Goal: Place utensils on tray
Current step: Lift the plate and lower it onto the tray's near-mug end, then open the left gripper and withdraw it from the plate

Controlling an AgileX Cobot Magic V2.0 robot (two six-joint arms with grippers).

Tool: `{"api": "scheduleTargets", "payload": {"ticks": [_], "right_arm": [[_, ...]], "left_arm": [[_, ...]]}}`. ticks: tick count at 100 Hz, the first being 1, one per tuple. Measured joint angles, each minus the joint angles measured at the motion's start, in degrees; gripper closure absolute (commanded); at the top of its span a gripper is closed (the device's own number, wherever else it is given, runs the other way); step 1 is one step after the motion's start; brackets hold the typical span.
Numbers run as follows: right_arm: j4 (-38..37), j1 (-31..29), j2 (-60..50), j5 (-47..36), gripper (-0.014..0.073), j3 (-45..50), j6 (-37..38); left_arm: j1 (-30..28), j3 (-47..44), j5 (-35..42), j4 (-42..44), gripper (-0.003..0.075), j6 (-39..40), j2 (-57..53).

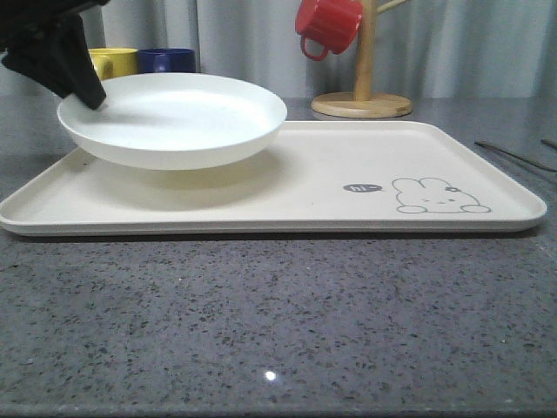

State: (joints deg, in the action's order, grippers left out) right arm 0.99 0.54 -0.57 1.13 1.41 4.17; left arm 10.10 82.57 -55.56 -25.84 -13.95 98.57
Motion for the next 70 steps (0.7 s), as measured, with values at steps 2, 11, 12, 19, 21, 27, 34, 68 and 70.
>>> {"api": "scheduleTargets", "payload": {"ticks": [2,11,12,19,21,27,34,68,70], "right_arm": [[0.0,0.0,0.0,0.0,0.0662,0.0,0.0],[0.0,0.0,0.0,0.0,0.0662,0.0,0.0],[0.0,0.0,0.0,0.0,0.0662,0.0,0.0],[0.0,0.0,0.0,0.0,0.0662,0.0,0.0],[0.0,0.0,0.0,0.0,0.0662,0.0,0.0],[0.0,0.0,0.0,0.0,0.0662,0.0,0.0],[0.0,0.0,0.0,0.0,0.0662,0.0,0.0],[0.0,0.0,0.0,0.0,0.0662,0.0,0.0],[0.0,0.0,0.0,0.0,0.0662,0.0,0.0]], "left_arm": [[0.05,0.0,0.0,-0.09,0.0739,0.0,0.46],[0.14,0.0,0.22,-0.24,0.0739,0.0,2.35],[0.14,0.0,0.22,-0.24,0.0739,0.0,2.46],[0.14,0.0,0.36,-0.24,0.0739,0.0,3.29],[0.14,0.0,0.36,-0.24,0.0739,0.0,3.42],[0.14,0.04,0.64,-0.24,0.0738,0.0,3.65],[0.14,0.13,0.75,-0.24,0.0734,0.0,3.76],[0.14,0.17,0.84,-0.48,0.0442,0.0,3.76],[0.14,0.17,0.84,-0.48,0.0439,0.0,3.76]]}}
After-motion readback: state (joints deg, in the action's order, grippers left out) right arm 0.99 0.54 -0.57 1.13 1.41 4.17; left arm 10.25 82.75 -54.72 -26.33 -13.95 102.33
